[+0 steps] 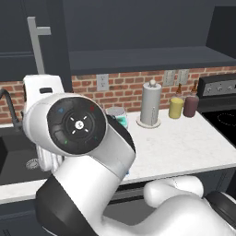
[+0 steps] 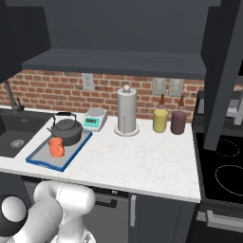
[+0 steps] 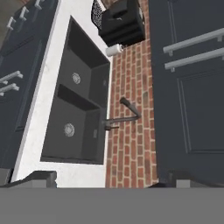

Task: Pick the kettle from the counter and place it on the tray. Then pick the mug from the cabinet and place it on the tray. Then close the cabinet doors.

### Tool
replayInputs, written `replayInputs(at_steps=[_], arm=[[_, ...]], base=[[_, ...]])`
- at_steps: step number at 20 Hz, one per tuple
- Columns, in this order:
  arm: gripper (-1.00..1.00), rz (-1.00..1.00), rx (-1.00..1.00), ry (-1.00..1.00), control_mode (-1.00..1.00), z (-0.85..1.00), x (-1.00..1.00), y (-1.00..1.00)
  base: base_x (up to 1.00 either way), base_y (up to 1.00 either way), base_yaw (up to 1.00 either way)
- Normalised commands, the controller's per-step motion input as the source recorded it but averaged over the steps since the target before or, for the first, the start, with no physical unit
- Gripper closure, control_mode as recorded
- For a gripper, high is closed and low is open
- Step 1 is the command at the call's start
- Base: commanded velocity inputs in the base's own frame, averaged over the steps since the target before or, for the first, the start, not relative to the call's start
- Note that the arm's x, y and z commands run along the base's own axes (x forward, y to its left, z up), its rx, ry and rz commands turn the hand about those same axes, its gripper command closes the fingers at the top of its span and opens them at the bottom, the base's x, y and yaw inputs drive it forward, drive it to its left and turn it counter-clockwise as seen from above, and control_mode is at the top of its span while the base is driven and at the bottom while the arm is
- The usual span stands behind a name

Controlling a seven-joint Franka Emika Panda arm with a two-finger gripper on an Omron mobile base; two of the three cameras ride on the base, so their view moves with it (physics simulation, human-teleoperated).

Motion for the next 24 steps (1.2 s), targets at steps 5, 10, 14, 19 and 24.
replayInputs(at_steps=[5,10,14,19,24], arm=[[-1.00,-0.01,0.00,0.00,-1.00,0.07,0.14,0.00],[-1.00,-0.10,0.00,-0.06,-1.00,-0.20,0.12,0.10],[-1.00,-0.19,0.00,-0.10,-1.00,-0.19,0.39,0.11],[-1.00,-0.19,0.00,-0.01,-1.00,0.00,0.54,0.00],[-1.00,-0.11,0.00,0.00,-1.00,0.00,0.46,-0.18]], base=[[0.00,0.00,0.00],[0.00,0.00,0.00],[0.00,0.00,0.00],[0.00,0.00,0.00],[0.00,0.00,0.00]])
